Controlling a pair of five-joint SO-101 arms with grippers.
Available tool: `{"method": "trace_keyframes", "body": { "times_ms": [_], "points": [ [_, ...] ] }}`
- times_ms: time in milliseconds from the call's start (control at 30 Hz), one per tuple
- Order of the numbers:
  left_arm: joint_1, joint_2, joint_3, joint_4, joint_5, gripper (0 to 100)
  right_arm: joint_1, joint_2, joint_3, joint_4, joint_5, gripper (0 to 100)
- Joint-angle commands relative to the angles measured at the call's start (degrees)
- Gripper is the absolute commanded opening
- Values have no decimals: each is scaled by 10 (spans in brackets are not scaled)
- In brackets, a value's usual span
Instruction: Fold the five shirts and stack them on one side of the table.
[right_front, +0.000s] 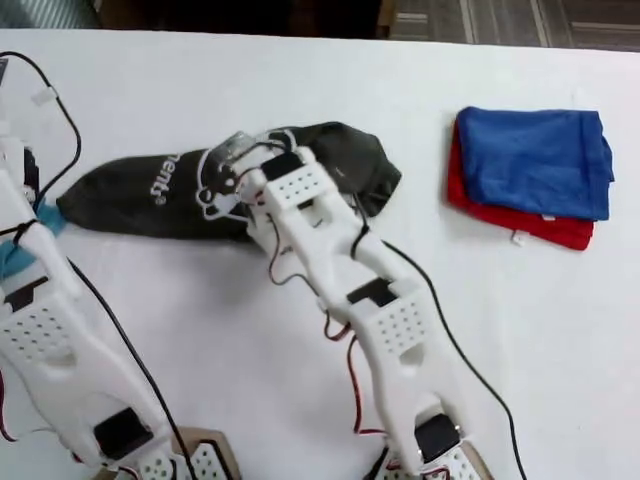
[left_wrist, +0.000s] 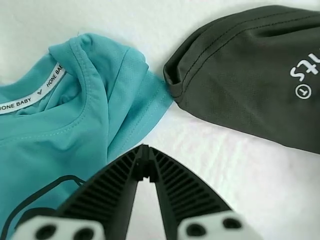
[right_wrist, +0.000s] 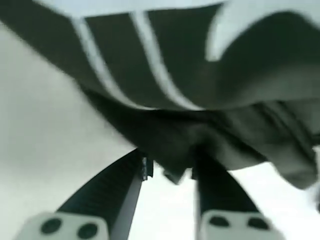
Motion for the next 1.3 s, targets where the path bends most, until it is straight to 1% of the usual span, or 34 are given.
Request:
{"method": "trace_keyframes", "body": {
  "times_ms": [0, 133, 267, 433, 633, 800, 967, 1000, 1133, 1267],
  "points": [
    [-4, -28, -1, -1, 1, 27, 24, 2, -29, 7, 1, 20],
    [-4, -28, -1, -1, 1, 27, 65, 1, -71, 32, 4, 22],
    [-2, -28, -1, -1, 1, 27, 99, -33, -134, 92, 6, 22],
    [-2, -28, -1, -4, 2, 27, 105, -145, -202, 168, 7, 22],
    [-2, -28, -1, -1, 1, 27, 107, -305, -211, 197, 5, 22],
    [-2, -28, -1, 0, 1, 27, 134, -429, -187, 199, 6, 22],
    [6, -28, -1, 14, 1, 27, 187, -537, -139, 198, 7, 22],
    [10, -28, -1, 20, 1, 27, 199, -549, -123, 197, 11, 22],
    [24, -28, -1, 24, 1, 26, 242, -570, -48, 196, 64, 22],
    [63, -30, 0, 27, 2, 26, 276, -570, 14, 177, 70, 22]
  ]
}}
